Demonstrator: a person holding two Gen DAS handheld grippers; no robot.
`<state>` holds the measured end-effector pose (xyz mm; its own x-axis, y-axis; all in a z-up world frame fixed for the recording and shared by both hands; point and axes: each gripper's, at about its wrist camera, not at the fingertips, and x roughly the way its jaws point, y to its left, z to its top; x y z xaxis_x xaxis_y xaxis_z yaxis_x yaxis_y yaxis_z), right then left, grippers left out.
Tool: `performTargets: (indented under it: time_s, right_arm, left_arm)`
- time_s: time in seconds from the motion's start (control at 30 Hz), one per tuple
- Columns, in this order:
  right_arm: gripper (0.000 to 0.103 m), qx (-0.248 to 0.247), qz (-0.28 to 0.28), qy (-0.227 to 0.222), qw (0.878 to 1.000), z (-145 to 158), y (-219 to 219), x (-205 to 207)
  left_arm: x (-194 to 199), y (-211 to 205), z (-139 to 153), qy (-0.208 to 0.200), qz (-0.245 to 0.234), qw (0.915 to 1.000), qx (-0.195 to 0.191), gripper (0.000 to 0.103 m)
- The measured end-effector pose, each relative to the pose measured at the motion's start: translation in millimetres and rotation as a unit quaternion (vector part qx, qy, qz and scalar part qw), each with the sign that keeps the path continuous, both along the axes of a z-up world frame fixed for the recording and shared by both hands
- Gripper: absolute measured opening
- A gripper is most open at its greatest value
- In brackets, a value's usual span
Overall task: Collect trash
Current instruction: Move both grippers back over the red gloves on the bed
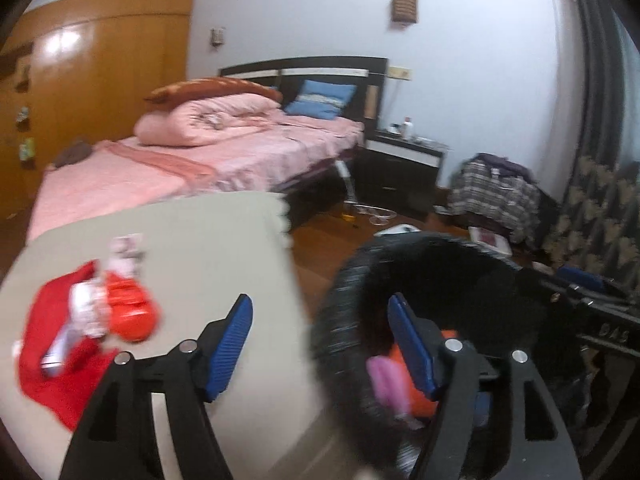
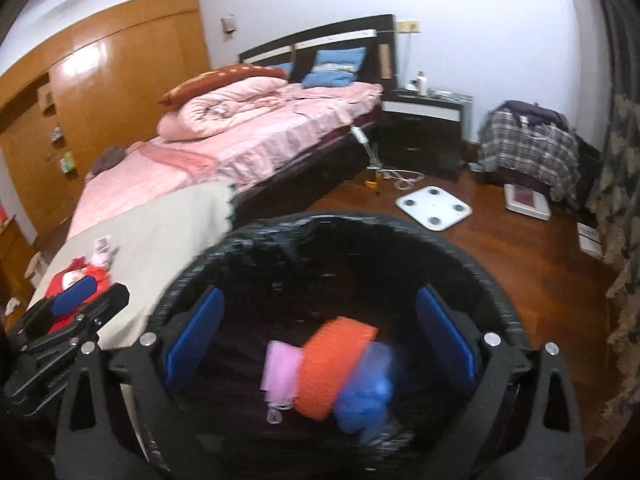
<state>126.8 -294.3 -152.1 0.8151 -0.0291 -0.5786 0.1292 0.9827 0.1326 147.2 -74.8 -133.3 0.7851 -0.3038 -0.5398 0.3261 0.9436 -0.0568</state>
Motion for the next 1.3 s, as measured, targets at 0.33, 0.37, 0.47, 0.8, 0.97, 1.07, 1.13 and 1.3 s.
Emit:
performTargets:
  time_s: [0.33, 0.37, 0.47, 0.8, 0.97, 1.07, 1.13, 1.3]
  right_arm:
    - [0.095, -0.002, 0.117, -0.022, 0.993, 13, 111, 21]
    - [0.095, -0.003, 0.130, -0.024, 0.991, 12, 125, 23]
    - [0.095, -0.003, 0.157, -0.020, 0.987, 9, 157, 31]
    - [0.095, -0.005, 0.214, 0.013, 0.977, -14, 228, 49]
    - [0.095, -0.003, 0.233, 0.034, 0.972, -26, 254, 56]
    - [0.095, 0.001, 0.242, 0.049, 0.969, -35, 267, 58]
    - [0.095, -0.001, 0.247, 0.056, 0.967, -38, 273, 61]
    - [0.095, -0.008, 0.255, 0.073, 0.964, -45, 287, 64]
  left_arm:
    - [-24, 126, -5, -0.010, 0.135, 0.9902, 0.035, 0.069]
    - [-24, 135, -6, -0.010, 0.145, 0.9887, 0.038, 0.069]
    - [-28, 166, -11, -0.004, 0.181, 0.9824, 0.045, 0.069]
    - [-34, 226, -23, 0.014, 0.242, 0.9688, 0.052, 0.069]
    - [-33, 235, -25, 0.015, 0.252, 0.9663, 0.050, 0.069]
    - [-33, 242, -28, 0.019, 0.256, 0.9656, 0.044, 0.069]
    - [-33, 245, -28, 0.019, 0.257, 0.9653, 0.042, 0.069]
    - [-33, 254, -30, 0.026, 0.263, 0.9638, 0.032, 0.069]
